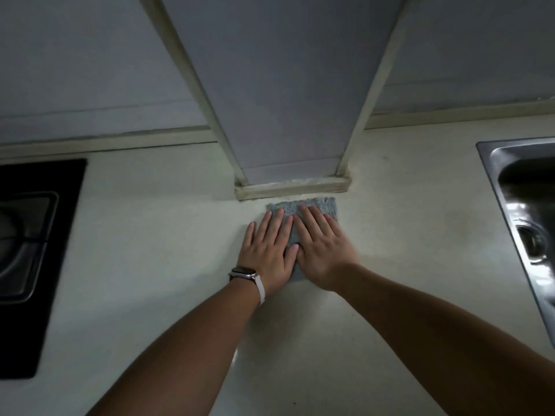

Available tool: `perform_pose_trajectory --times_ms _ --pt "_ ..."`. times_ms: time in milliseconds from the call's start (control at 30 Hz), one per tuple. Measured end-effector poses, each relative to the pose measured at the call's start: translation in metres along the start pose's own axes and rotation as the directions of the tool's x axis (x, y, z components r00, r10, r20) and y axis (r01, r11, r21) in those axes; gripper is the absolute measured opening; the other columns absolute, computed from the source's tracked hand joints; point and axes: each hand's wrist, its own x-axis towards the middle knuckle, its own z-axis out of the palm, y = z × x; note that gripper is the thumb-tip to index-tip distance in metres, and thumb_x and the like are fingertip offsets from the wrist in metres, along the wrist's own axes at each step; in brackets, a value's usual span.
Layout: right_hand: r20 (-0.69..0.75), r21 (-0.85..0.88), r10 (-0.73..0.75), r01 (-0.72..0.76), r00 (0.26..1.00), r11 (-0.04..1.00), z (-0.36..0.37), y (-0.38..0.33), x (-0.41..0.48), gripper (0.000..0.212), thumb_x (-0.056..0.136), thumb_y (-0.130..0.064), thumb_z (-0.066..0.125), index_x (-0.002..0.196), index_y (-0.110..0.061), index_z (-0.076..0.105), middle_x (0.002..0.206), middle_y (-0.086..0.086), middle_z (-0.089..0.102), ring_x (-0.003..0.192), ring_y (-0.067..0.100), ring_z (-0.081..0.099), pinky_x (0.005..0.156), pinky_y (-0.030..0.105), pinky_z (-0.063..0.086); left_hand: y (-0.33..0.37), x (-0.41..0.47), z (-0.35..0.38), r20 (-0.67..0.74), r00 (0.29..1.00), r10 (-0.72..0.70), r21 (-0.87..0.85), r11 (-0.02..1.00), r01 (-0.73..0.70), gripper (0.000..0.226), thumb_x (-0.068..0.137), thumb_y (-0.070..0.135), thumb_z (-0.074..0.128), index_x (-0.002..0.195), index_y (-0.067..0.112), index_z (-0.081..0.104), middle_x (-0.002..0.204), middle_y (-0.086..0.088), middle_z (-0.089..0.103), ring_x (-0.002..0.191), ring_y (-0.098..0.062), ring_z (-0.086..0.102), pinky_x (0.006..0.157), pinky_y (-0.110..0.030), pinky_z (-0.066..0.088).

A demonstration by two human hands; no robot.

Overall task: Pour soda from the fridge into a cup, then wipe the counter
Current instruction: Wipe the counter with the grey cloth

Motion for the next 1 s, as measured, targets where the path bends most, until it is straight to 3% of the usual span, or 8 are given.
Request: perform_pose_trajectory --times_ms 367,767,1000 --pt "0.017 0.006 -0.039 0.039 0.999 0.999 -0.002 -0.093 0.039 0.064 0.095 -0.048 -0.007 0.148 -0.014 -0.017 0.156 0.007 -0.026 0.144 0.024 -0.026 0.117 0.040 -0.015 -0.094 -0.030 -0.011 0.011 1.000 -0.023 0.007 1.000 0.023 0.068 0.096 0.051 0.000 0.158 0.022 0.006 0.167 0.000 0.003 0.154 -0.019 -0.001 0.121 -0.042 -0.006" --pt "0.018 -0.024 -0.116 0.116 0.993 0.993 0.010 -0.191 0.077 0.064 0.097 -0.049 -0.005 0.149 -0.014 -0.013 0.163 0.010 -0.012 0.149 0.025 -0.016 0.117 0.040 -0.015 -0.190 -0.077 -0.012 -0.014 0.994 -0.108 -0.034 0.994 0.108 0.068 0.097 0.050 0.004 0.158 0.020 0.008 0.167 -0.001 0.005 0.154 -0.019 0.001 0.123 -0.041 0.002" --pt "0.027 -0.026 -0.156 0.157 0.987 0.987 0.012 -0.215 0.072 0.067 0.097 -0.048 -0.004 0.153 -0.012 -0.008 0.164 0.011 -0.010 0.150 0.026 -0.013 0.119 0.041 -0.011 -0.203 -0.102 -0.010 -0.025 0.989 -0.148 -0.075 0.986 0.146 0.069 0.096 0.050 0.005 0.157 0.019 0.010 0.167 -0.002 0.008 0.154 -0.021 0.004 0.123 -0.043 0.005"
